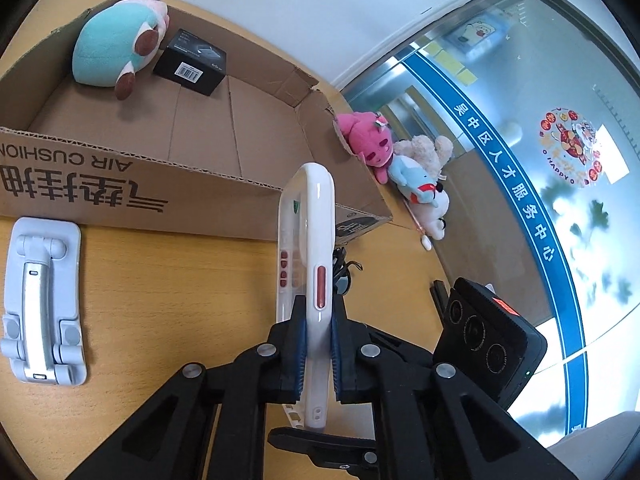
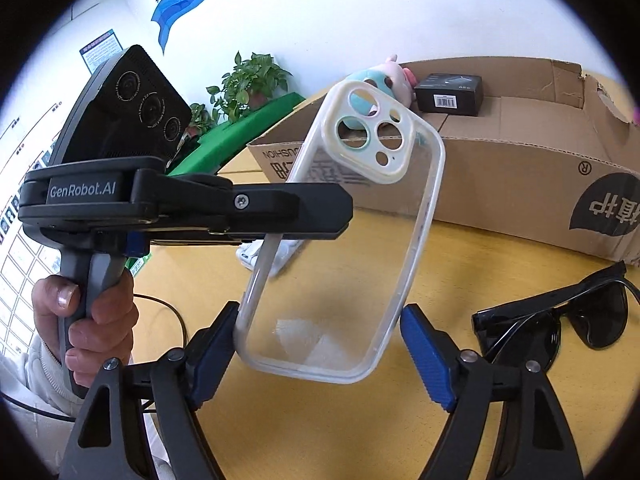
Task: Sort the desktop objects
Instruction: 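Carry the clear phone case with the left tool over the cardboard box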
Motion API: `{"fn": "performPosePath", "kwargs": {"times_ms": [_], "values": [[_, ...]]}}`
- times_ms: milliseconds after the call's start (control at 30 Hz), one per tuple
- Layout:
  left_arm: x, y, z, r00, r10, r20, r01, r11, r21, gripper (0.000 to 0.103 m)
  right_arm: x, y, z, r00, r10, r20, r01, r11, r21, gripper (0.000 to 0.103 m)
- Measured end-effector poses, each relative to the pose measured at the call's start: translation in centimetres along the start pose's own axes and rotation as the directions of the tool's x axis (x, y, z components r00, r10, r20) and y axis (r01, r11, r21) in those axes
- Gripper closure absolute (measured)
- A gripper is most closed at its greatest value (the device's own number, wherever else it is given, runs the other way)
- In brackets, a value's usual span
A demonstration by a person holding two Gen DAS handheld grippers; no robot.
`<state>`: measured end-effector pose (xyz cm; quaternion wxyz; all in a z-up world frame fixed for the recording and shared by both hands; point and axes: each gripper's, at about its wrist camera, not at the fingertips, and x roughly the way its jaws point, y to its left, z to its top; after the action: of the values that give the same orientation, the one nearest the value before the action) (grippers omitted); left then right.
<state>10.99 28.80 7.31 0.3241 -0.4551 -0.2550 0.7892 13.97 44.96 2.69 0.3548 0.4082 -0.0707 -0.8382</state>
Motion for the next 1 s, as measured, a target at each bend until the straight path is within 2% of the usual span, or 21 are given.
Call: {"fn": "performPosePath", "kwargs": {"times_ms": [133,233,367,400,433,467,500,600,800,1000], "values": [[-0.1,-0.7,0.8,1.000,-0.014,0.010,0.014,1.000,0.020,0.096,-0.5,-0.3,0.3,1.000,0.000,0.020,-0.001,1.000,0.012,0.023],[-0.4,-1.7,2.6,0.999,-0.038,0.031,0.037,0.998,0.058,0.095,-1.7,0.0,1.2,0.998,-0.013,0.054,0.013,1.000,0.007,0.023],[-0.9,-4.2,6.9,0.995,-0.076,0.071,0.065,0.986,0.152,0.095,-3.9,0.1,4.5,0.992,-0.055,0.115,0.060,0.997,-0.039,0.024],[-0.8,-4.9,8.2,0.994,-0.073,0.082,0.058,0.984,0.170,0.095,-4.3,0.0,5.4,0.990,-0.066,0.127,0.074,0.996,-0.052,0.026],[-0.7,-5.2,9.3,0.995,-0.056,0.089,0.039,0.982,0.185,0.094,-4.8,-0.1,6.5,0.987,-0.079,0.141,0.089,0.994,-0.067,0.044],[-0.3,-5.5,11.2,0.995,-0.040,0.096,0.020,0.979,0.201,0.094,-5.2,-0.1,7.6,0.985,-0.080,0.152,0.094,0.992,-0.088,0.053],[0.0,-5.6,12.4,0.994,-0.055,0.093,0.036,0.979,0.201,0.094,-5.6,-0.2,8.9,0.982,-0.088,0.166,0.106,0.989,-0.106,0.058],[1.4,-5.7,16.6,0.994,-0.065,0.087,0.045,0.977,0.206,0.095,-5.8,-2.0,12.9,0.976,-0.119,0.184,0.139,0.985,-0.100,0.059],[6.1,-3.5,24.1,0.993,-0.109,0.042,0.103,0.986,0.133,0.096,-4.2,-7.1,18.0,0.973,-0.164,0.160,0.174,0.984,-0.046,0.059],[12.7,0.6,29.0,0.982,-0.186,-0.042,0.186,0.983,-0.006,0.096,-2.2,-12.6,21.1,0.971,-0.225,0.084,0.224,0.974,0.024,0.059]]}}
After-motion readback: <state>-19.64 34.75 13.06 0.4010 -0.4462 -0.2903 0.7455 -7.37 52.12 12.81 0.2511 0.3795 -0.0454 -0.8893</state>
